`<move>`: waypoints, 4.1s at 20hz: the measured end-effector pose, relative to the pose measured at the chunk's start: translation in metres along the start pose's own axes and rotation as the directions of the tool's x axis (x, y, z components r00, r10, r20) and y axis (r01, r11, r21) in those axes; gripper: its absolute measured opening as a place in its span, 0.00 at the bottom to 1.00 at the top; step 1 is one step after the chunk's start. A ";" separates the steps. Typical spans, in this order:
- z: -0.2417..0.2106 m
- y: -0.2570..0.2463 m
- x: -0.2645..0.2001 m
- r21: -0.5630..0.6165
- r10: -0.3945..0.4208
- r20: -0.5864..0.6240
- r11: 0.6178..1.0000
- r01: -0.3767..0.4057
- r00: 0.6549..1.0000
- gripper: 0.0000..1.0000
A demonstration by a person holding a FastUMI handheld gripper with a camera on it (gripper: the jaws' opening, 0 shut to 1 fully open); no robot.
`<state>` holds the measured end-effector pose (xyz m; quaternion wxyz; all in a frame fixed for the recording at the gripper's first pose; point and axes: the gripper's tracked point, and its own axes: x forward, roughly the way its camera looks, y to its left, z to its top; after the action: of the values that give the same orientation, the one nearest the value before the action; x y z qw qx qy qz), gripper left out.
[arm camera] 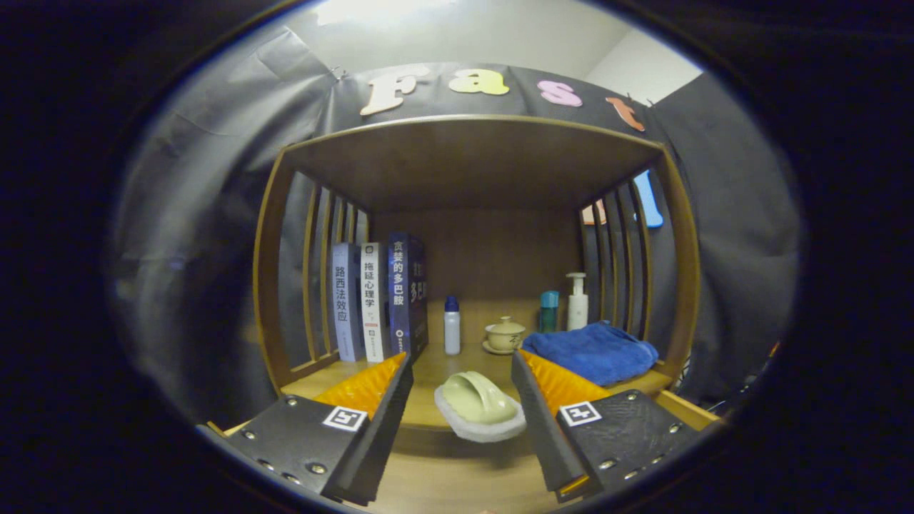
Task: Pull open the drawer, take out the items inside it, and place them on the countertop above the cabinet.
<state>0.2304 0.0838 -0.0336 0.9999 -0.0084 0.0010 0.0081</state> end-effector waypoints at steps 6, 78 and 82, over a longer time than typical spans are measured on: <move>-0.025 0.007 -0.070 -0.025 -0.012 -0.083 1.000 0.010 0.996 0.83; -0.159 -0.016 0.028 0.018 -0.056 -0.350 0.998 0.066 0.935 0.82; -0.176 -0.020 0.014 0.054 -0.016 -0.445 0.998 0.045 0.896 0.82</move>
<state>0.2441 0.0613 -0.2094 0.9731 0.0215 0.2290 -0.0097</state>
